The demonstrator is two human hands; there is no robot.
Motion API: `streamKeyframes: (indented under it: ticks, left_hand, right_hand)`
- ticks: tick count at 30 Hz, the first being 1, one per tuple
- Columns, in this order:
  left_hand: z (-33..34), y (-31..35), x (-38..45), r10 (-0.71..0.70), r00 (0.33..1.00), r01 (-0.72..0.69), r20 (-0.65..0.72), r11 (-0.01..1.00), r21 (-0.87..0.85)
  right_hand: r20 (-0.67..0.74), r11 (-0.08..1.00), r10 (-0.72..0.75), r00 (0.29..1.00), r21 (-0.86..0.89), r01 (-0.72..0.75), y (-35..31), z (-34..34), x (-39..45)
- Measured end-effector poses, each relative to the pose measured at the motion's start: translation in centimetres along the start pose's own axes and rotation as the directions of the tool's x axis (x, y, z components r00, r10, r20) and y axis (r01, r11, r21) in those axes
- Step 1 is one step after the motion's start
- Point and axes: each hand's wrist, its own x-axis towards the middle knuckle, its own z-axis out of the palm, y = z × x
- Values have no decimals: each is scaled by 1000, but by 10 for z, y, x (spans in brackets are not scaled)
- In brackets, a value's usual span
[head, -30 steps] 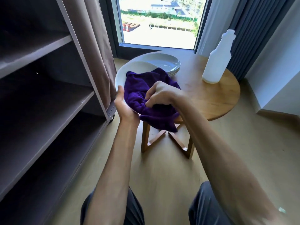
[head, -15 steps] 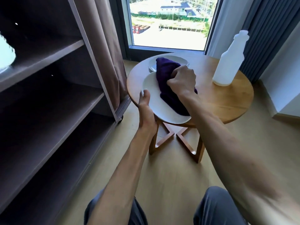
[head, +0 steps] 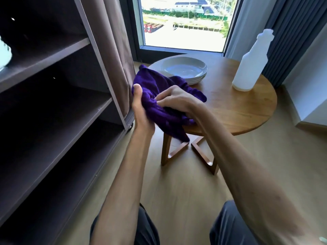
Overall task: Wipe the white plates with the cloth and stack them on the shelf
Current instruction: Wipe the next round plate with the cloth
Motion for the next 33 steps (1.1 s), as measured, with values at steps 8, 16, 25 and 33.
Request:
streamKeyframes:
  ticks: [8,16,25,33]
  left_hand:
    - [2,3,-4,-31,991,40,-132,997,65]
    - [20,-12,-17,-13,999,3,29,946,324]
    - [24,-7,-24,-66,987,78,-147,994,77]
    - [6,2,-15,182,858,-174,-479,983,62]
  right_hand:
    - [-399,935,128,908,-256,-245,41,-21,4]
    - [-711,950,-20,703,-233,-209,20,-57,25]
    - [-901,991,126,416,129,-22,1,-85,25]
    - [-918,921,301,258,350,172,15,-108,19]
